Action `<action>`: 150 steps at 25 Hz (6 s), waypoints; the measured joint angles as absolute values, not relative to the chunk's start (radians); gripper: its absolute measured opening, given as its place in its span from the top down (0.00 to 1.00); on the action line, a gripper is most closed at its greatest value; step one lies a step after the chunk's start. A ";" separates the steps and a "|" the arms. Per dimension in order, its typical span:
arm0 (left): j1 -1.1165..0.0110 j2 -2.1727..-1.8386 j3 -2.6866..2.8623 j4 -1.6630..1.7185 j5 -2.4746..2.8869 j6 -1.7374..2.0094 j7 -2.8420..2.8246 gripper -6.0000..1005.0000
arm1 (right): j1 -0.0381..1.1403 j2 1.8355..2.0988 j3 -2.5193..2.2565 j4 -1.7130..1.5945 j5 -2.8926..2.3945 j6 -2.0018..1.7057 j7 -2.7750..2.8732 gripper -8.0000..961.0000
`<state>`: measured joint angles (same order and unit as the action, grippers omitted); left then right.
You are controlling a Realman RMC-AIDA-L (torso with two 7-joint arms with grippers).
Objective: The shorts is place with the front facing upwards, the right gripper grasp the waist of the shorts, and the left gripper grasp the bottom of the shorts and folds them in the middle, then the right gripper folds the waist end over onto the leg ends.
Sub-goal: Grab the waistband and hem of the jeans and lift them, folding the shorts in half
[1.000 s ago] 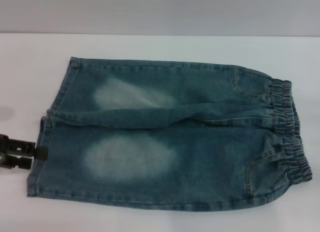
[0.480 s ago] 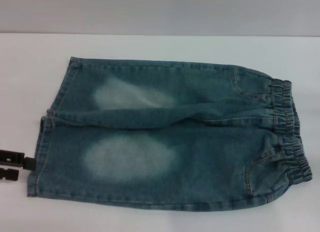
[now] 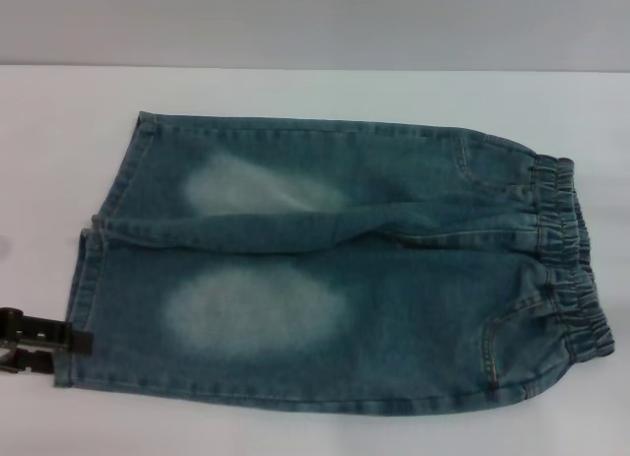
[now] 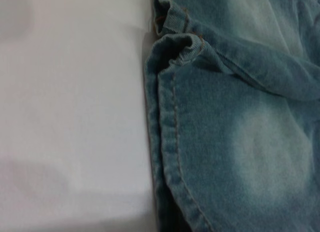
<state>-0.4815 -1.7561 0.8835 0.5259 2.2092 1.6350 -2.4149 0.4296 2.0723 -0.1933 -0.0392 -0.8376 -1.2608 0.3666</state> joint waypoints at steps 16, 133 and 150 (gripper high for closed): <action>-0.491 -1.775 0.891 0.520 2.212 1.616 -2.400 0.20 | 0.429 2.069 -0.191 -0.044 -0.835 -1.253 0.368 0.21; -0.618 -1.793 0.784 0.542 2.251 1.519 -2.421 0.99 | 0.802 1.979 -0.896 -0.737 -2.795 -1.755 1.952 0.32; -0.619 -1.783 0.782 0.546 2.243 1.511 -2.423 0.99 | 0.788 1.980 -0.886 -0.736 -2.798 -1.752 1.933 0.97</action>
